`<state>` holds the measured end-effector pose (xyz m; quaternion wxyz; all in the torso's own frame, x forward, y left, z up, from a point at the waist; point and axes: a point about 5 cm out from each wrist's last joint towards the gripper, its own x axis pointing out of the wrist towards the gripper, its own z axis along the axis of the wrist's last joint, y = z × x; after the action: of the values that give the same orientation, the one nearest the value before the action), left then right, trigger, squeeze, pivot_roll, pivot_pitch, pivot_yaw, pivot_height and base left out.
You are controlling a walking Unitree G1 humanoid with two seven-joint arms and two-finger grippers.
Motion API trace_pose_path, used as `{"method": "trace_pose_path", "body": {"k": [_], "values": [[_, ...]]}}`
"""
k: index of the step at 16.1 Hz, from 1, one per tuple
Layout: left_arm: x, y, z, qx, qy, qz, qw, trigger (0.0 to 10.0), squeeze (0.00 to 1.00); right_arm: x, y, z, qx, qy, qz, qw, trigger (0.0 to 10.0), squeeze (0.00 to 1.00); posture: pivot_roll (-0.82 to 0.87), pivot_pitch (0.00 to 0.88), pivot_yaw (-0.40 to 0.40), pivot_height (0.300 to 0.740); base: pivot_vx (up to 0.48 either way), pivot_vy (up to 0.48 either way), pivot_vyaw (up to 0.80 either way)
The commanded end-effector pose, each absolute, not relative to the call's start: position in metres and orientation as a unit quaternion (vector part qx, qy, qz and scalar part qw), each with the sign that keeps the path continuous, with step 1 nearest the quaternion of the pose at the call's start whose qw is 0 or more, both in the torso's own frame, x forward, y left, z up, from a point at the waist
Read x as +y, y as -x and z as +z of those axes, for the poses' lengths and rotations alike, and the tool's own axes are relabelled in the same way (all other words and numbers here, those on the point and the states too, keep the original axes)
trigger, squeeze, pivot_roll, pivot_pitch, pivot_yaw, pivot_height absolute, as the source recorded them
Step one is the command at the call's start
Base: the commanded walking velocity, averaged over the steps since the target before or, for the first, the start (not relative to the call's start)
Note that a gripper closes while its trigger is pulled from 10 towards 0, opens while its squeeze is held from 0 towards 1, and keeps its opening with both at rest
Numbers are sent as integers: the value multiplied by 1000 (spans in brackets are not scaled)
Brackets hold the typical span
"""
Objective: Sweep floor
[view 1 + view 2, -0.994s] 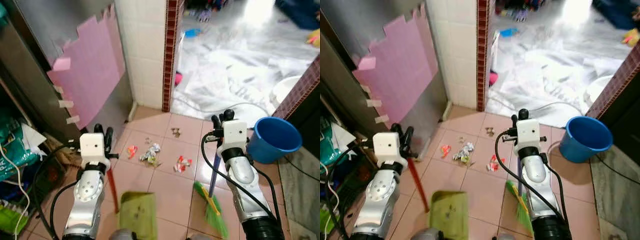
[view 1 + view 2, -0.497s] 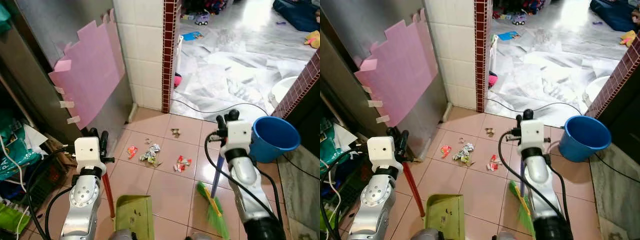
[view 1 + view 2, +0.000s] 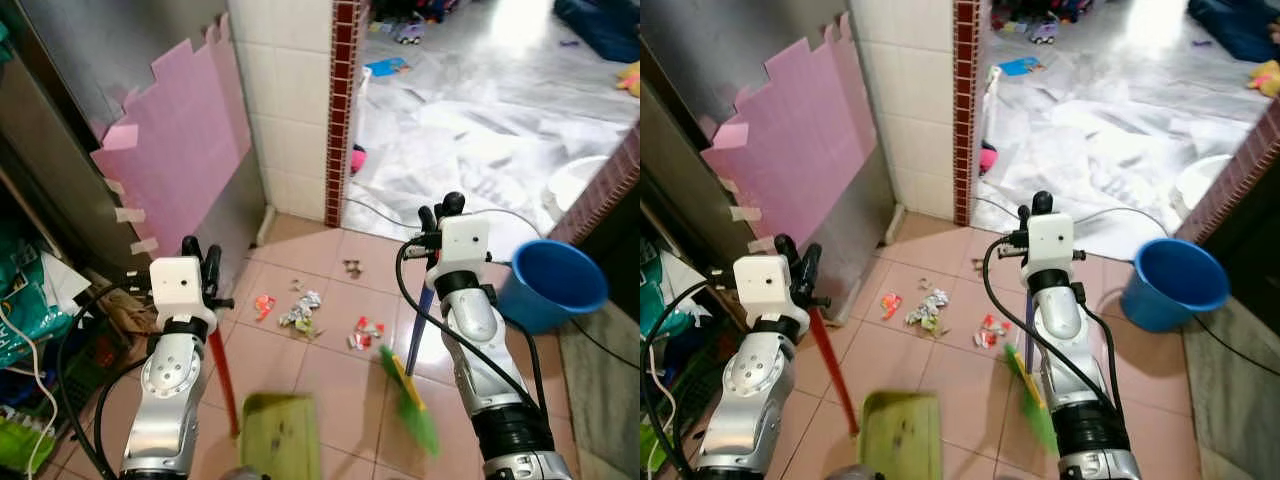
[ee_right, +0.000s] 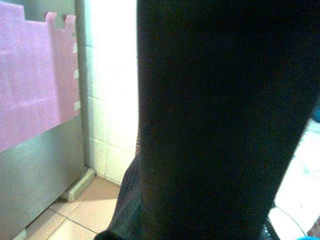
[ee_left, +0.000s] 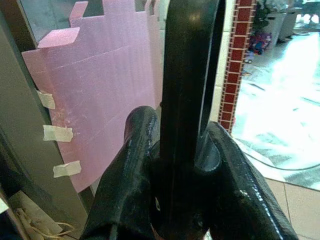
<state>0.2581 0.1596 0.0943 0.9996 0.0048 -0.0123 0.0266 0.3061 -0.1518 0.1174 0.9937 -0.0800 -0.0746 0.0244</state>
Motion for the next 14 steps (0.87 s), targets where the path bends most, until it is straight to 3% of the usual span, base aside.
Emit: {"method": "trace_pose_path", "body": {"k": [1,10,14], "values": [[159,-260,103,-32,-6,30,999,10000,0,-148,-310,132,-109,91,31,989,10000,0,-14,0,25,740,420,0,0],[148,-266,104,-32,4,25,999,10000,0,-153,-318,148,-137,109,10,984,10000,0,-28,0,20,740,415,0,0],[151,-268,102,-32,-25,54,998,10000,0,-151,-320,147,-135,103,20,985,10000,0,-27,0,17,740,0,0,0]]}}
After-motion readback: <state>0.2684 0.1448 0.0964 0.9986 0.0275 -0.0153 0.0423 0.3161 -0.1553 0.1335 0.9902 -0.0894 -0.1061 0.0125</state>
